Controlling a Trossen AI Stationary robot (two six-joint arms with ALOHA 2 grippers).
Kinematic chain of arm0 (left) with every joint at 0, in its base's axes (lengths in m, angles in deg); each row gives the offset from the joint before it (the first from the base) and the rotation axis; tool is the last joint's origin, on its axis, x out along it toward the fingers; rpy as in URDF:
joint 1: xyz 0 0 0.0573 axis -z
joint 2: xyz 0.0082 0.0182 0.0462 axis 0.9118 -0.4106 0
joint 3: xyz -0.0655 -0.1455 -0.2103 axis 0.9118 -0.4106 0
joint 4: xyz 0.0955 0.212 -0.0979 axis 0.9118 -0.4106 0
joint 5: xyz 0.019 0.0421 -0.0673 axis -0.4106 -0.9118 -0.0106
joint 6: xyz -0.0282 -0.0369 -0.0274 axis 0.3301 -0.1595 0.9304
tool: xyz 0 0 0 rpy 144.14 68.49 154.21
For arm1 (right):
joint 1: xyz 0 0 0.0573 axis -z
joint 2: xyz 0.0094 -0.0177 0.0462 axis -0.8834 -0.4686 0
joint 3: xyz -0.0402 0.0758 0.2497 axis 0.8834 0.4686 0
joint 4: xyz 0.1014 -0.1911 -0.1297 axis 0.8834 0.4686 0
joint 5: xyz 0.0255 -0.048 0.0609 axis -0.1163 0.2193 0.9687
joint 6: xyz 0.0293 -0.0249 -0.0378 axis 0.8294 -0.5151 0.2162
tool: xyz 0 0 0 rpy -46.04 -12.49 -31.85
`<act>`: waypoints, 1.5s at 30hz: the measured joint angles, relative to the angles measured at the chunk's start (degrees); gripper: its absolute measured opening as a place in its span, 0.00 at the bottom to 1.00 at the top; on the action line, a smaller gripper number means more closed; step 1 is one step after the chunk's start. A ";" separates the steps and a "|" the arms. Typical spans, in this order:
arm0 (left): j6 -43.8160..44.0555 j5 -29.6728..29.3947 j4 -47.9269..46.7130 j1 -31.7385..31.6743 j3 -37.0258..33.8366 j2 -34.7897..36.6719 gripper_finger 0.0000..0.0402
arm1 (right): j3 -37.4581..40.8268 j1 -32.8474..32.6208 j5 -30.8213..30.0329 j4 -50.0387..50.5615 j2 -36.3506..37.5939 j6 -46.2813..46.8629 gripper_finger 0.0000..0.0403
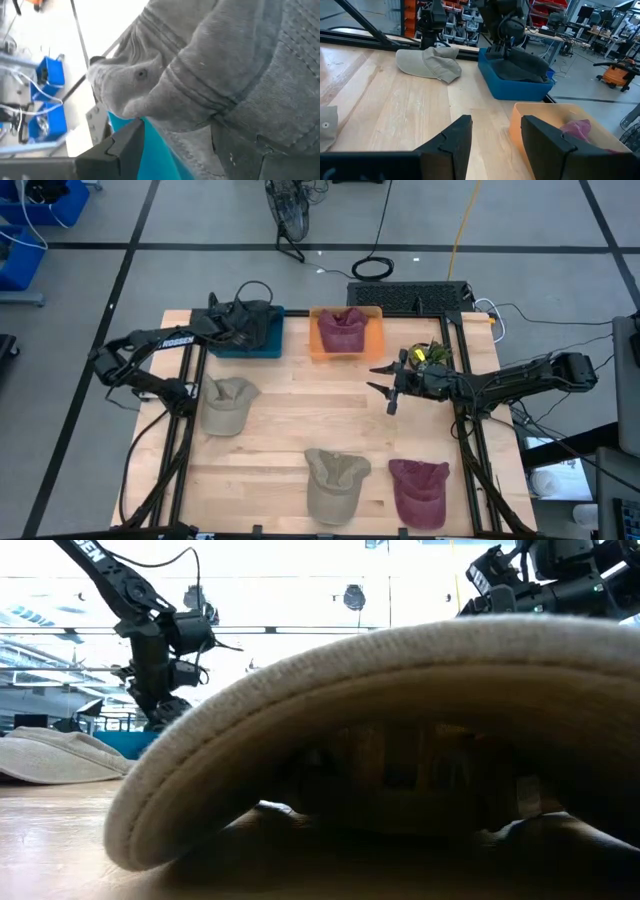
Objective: Pick & Place hat
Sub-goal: Put the black cap into the blue bin
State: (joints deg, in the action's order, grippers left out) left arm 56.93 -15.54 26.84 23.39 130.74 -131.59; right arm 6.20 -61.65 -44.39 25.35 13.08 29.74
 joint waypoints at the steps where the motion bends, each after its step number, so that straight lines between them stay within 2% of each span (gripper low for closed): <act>1: -0.89 0.11 0.14 0.44 -0.02 0.92 0.57 | 0.00 0.00 0.02 0.16 0.00 0.00 0.38; 6: -4.64 0.59 2.79 3.30 -0.05 6.61 0.57 | 0.00 0.00 0.02 0.44 0.00 0.00 0.38; 10: -6.20 3.69 5.97 5.91 -0.05 11.39 0.57 | 0.00 0.00 0.04 0.59 0.00 0.33 0.38; 15: -7.03 6.78 15.00 7.60 0.00 14.11 0.57 | 0.00 0.00 0.04 0.55 0.00 0.46 0.38; 22: -6.91 3.72 22.88 4.76 0.10 8.29 0.57 | 0.00 0.00 0.04 -1.70 -0.02 0.50 0.39; 27: -10.58 13.93 20.97 3.27 0.09 3.68 0.57 | 0.00 -0.02 0.07 -1.25 -0.02 0.48 0.38; 29: -12.99 13.78 20.11 3.54 0.06 3.00 0.57 | 0.00 0.00 0.07 -1.05 -0.02 0.00 0.38; 34: -12.34 12.29 18.39 2.27 0.06 3.00 0.57 | 0.00 0.02 0.04 -0.31 -0.02 -0.92 0.38; 38: -10.05 17.52 16.25 -0.36 0.06 2.66 0.57 | 0.00 0.02 0.04 -0.33 -0.02 -1.22 0.38; 45: -12.07 17.65 16.14 -1.49 0.13 -0.92 0.57 | 0.00 0.02 0.04 -0.78 -0.02 -1.07 0.38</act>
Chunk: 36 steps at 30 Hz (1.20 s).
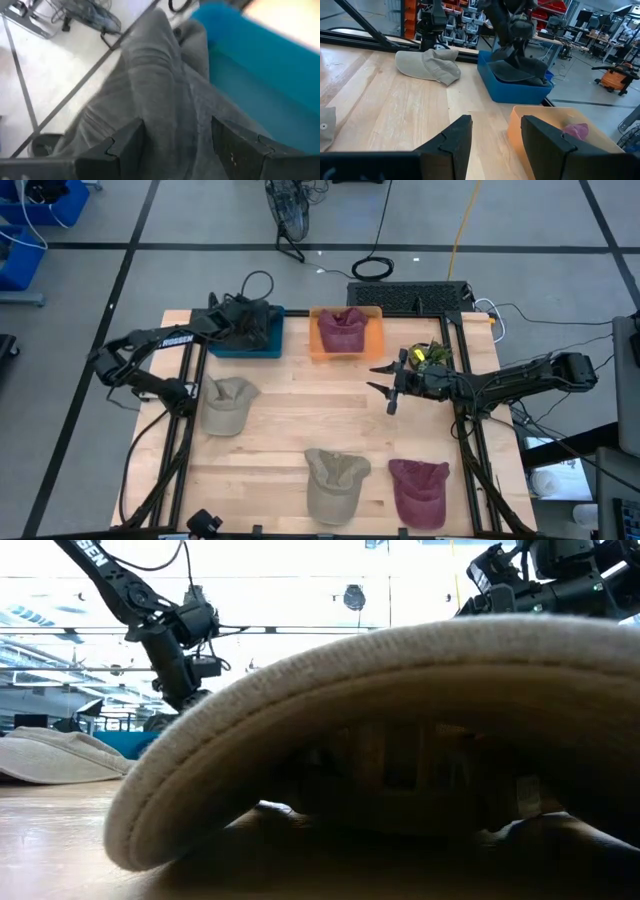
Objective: Pick & Place hat
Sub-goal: Put the black cap into the blue bin
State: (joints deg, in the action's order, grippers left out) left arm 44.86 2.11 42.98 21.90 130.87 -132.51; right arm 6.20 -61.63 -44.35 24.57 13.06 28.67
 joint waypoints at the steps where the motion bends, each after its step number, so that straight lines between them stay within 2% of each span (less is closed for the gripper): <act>1: -0.03 -0.22 -0.13 0.06 -0.02 -0.26 0.57 | 0.00 0.00 0.00 0.04 0.00 0.02 0.38; 3: 0.08 -0.31 0.12 0.14 -0.02 -0.44 0.55 | 0.00 0.00 -0.01 0.01 0.00 -0.05 0.38; 6: -0.23 0.10 0.07 0.09 -0.02 -0.57 0.46 | 0.00 0.00 -0.04 0.04 0.00 -0.60 0.38; 14: -2.35 5.43 0.10 0.44 -0.02 -0.47 0.05 | 0.00 0.00 -0.04 0.67 0.00 -1.00 0.38; 22: -7.26 7.13 -4.80 2.44 -0.02 2.99 0.08 | 0.00 0.00 -0.04 2.98 0.00 0.10 0.38; 28: -8.71 9.32 -10.44 2.73 -0.02 6.44 0.02 | 0.00 0.00 -0.04 4.39 0.00 0.95 0.38; 34: -10.02 9.56 -11.89 2.86 -0.02 11.63 0.07 | 0.00 0.00 -0.04 4.60 0.00 1.57 0.38; 36: -10.03 12.53 -13.18 2.91 -0.02 13.01 0.06 | 0.00 0.00 -0.04 4.56 0.00 1.57 0.38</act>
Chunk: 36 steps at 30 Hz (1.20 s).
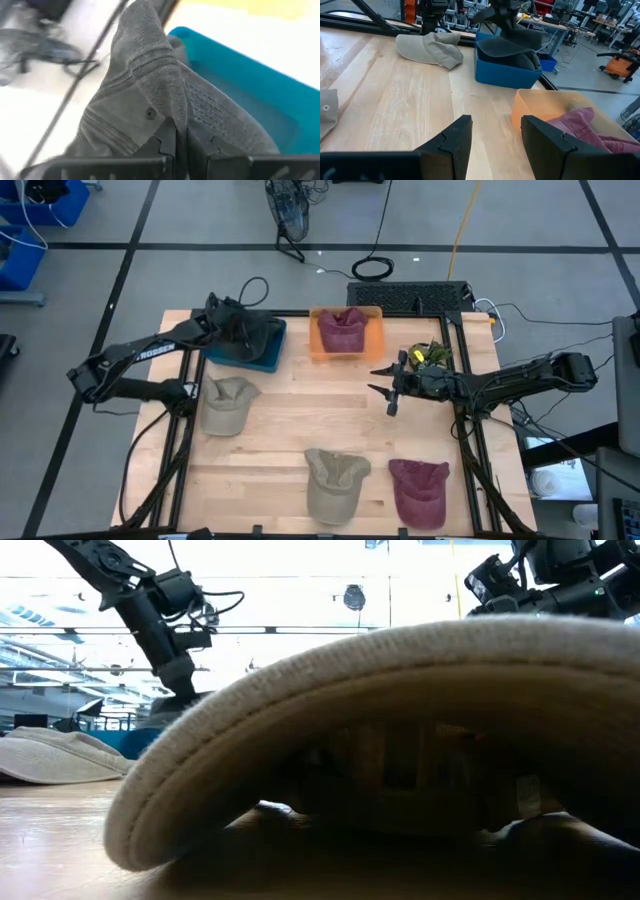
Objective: Pick & Place hat
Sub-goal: Put the black cap into the blue bin
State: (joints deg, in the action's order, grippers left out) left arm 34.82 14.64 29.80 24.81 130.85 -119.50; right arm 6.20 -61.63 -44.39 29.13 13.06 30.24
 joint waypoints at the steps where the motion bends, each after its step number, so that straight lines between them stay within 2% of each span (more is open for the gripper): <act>1: -0.13 2.04 -1.24 0.00 0.00 0.41 0.04 | 0.00 0.00 0.00 0.00 0.00 0.00 0.38; 4: -0.38 4.96 -6.90 0.05 0.00 0.17 0.02 | 0.00 0.00 0.00 -0.19 0.00 0.01 0.38; 8: -0.18 4.03 -11.46 0.04 -0.02 -2.08 0.07 | 0.00 0.00 0.00 -0.24 0.00 0.63 0.38; 12: 1.57 3.72 -9.84 0.37 -0.58 -4.30 0.08 | 0.00 0.00 0.00 -0.93 0.00 1.07 0.38; 20: 1.15 3.12 -3.32 1.02 -3.61 -7.97 0.03 | 0.00 0.00 0.00 -1.53 0.00 1.07 0.38; 23: 1.12 -0.07 -0.19 1.09 -5.41 -8.62 0.06 | 0.00 0.00 0.02 -1.50 0.00 1.03 0.38; 29: 1.61 -10.40 10.62 0.66 -8.62 -8.89 0.19 | 0.00 -0.02 0.02 -1.24 0.00 0.92 0.38; 36: 1.93 -15.23 19.74 -1.56 -9.51 -9.30 0.29 | 0.00 -0.02 0.02 -1.22 0.00 0.87 0.38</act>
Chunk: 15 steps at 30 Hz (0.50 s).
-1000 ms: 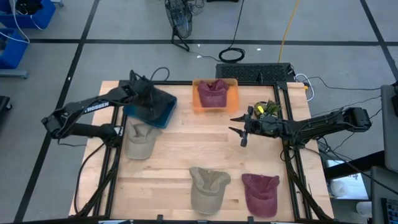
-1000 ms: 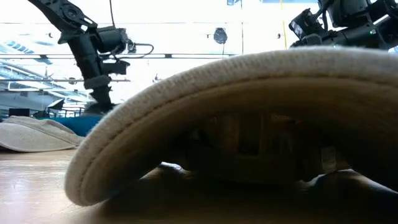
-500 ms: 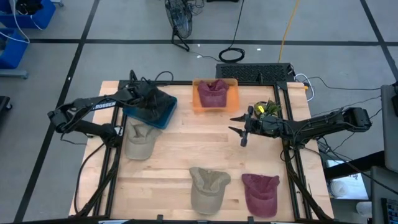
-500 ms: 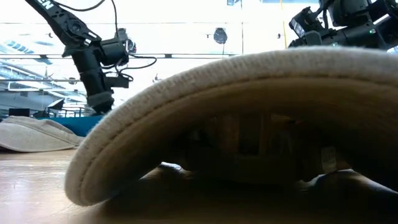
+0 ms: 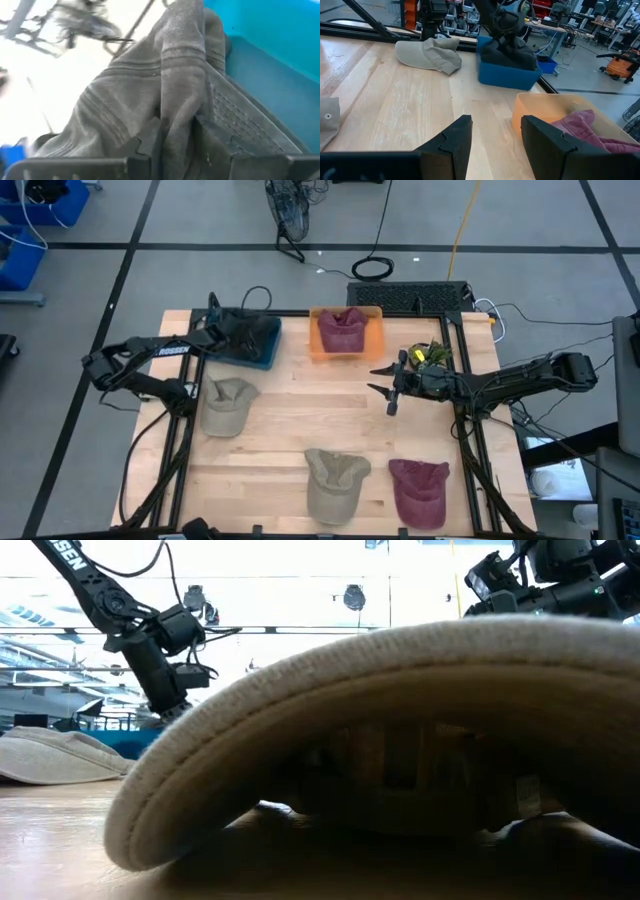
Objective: Pick & Place hat
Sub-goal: Put the black cap into the blue bin
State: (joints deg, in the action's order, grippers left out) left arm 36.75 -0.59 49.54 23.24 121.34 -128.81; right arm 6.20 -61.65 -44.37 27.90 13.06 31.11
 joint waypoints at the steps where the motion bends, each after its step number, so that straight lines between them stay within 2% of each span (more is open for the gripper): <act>1: 0.24 -1.09 0.47 -0.49 0.00 0.00 0.30 | 0.00 0.00 0.00 0.12 0.00 -0.05 0.38; 8: 7.03 -4.76 0.77 -3.16 0.00 0.00 0.31 | 0.00 0.00 0.00 0.32 0.00 -0.24 0.38; 15: 6.72 -5.15 -0.05 -1.17 0.02 0.47 0.31 | 0.00 0.00 0.00 1.37 0.00 -0.24 0.38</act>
State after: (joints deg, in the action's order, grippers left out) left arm 43.47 -5.74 49.49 22.08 121.36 -128.34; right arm 6.20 -61.65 -44.37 29.27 13.06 30.87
